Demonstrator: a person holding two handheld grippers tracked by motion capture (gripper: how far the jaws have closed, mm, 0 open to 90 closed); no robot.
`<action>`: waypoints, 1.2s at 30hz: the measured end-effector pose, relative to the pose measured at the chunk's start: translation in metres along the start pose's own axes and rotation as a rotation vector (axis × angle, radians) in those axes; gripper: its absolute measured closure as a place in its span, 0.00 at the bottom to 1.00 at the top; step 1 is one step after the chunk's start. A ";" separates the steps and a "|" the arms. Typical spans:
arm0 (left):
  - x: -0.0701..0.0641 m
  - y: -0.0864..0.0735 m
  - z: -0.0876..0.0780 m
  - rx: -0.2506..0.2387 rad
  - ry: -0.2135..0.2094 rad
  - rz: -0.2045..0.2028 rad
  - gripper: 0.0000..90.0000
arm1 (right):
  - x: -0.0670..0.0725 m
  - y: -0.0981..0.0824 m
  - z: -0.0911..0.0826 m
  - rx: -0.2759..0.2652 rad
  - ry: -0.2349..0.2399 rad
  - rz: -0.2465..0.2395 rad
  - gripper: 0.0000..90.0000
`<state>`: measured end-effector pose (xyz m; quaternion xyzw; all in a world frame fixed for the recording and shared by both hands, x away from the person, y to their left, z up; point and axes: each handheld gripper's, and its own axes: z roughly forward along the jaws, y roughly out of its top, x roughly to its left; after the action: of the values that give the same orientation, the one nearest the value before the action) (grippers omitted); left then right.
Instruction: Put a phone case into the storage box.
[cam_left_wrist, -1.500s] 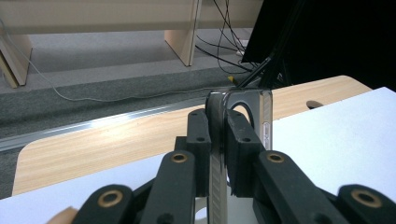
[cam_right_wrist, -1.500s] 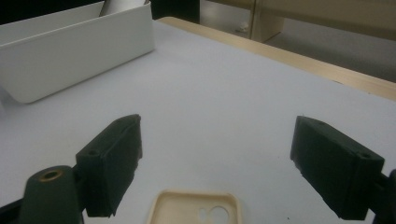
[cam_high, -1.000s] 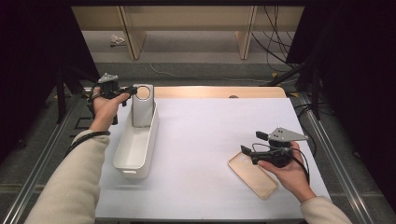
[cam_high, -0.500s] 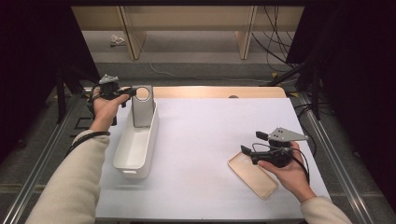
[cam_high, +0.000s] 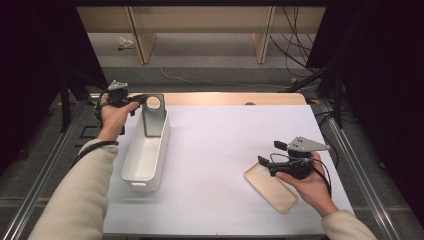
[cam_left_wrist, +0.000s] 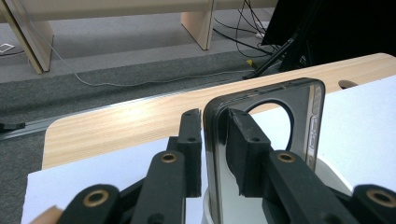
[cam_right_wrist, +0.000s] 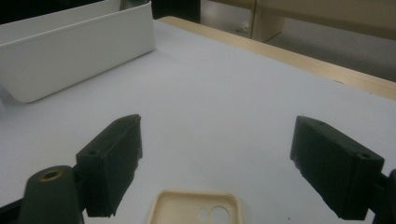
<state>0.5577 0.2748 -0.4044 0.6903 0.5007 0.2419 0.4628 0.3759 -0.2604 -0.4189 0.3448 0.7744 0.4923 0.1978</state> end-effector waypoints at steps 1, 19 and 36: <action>0.000 0.000 0.000 0.002 0.002 0.001 0.82 | 0.000 0.000 0.000 0.000 0.001 0.000 0.20; 0.001 -0.002 0.001 0.028 0.038 0.013 0.73 | 0.000 0.000 0.000 0.001 0.001 0.000 0.20; -0.004 0.000 -0.008 0.064 0.051 0.030 0.49 | 0.000 0.000 0.000 0.001 0.001 -0.001 0.20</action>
<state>0.5498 0.2745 -0.4004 0.7058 0.5094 0.2500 0.4240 0.3760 -0.2602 -0.4189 0.3443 0.7750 0.4918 0.1975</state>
